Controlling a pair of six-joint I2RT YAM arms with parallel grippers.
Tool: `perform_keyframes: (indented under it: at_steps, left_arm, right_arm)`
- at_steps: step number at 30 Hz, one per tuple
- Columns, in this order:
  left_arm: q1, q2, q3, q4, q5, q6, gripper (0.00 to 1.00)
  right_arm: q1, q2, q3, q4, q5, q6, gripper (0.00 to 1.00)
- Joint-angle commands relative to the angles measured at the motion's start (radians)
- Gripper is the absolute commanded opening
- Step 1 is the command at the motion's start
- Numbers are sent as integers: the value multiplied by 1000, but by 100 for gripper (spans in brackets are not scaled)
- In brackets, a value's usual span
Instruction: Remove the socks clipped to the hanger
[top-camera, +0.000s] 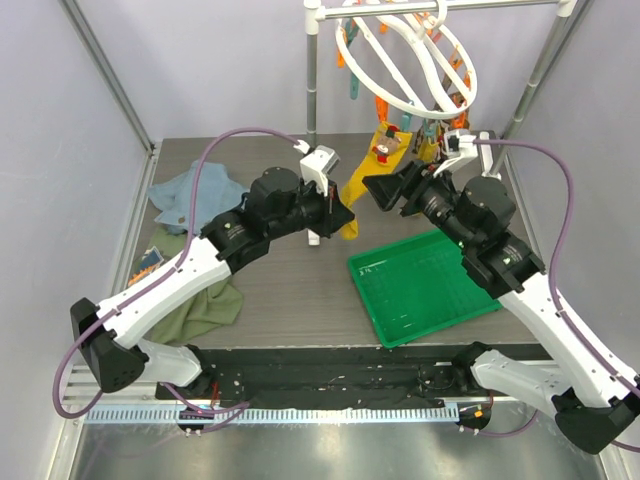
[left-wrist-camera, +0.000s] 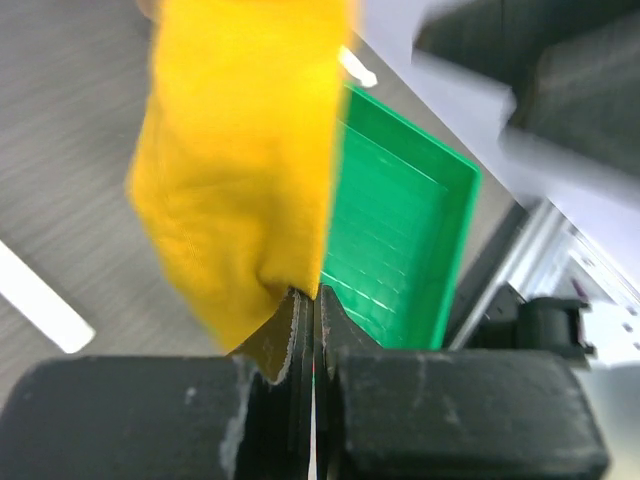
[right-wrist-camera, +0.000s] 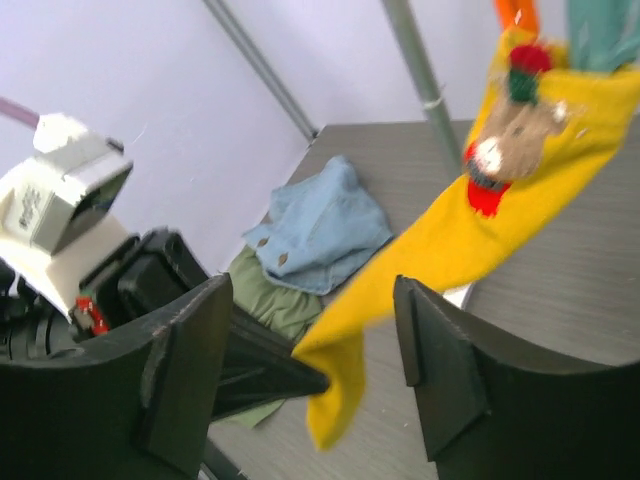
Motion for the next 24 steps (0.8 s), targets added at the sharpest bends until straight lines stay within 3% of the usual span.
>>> perform_keyframes:
  at_steps: [1, 7, 14, 19, 24]
  left_arm:
    - [-4, -47, -18, -14, 161, -4, 0]
    - [-4, -36, -10, -26, 274, 2, 0]
    - [-4, -47, -34, -11, 284, 5, 0]
    - [14, -32, 4, -25, 368, -28, 0]
    - [51, -7, 39, 7, 527, -109, 0]
  right_arm:
    - [5, -2, 115, -88, 129, -18, 77]
    - [3, 86, 281, -162, 258, -55, 77]
    - [-18, 152, 390, -202, 357, -160, 78]
    - [-93, 182, 454, -232, 269, -161, 82]
    - [-243, 240, 514, -275, 20, -76, 84]
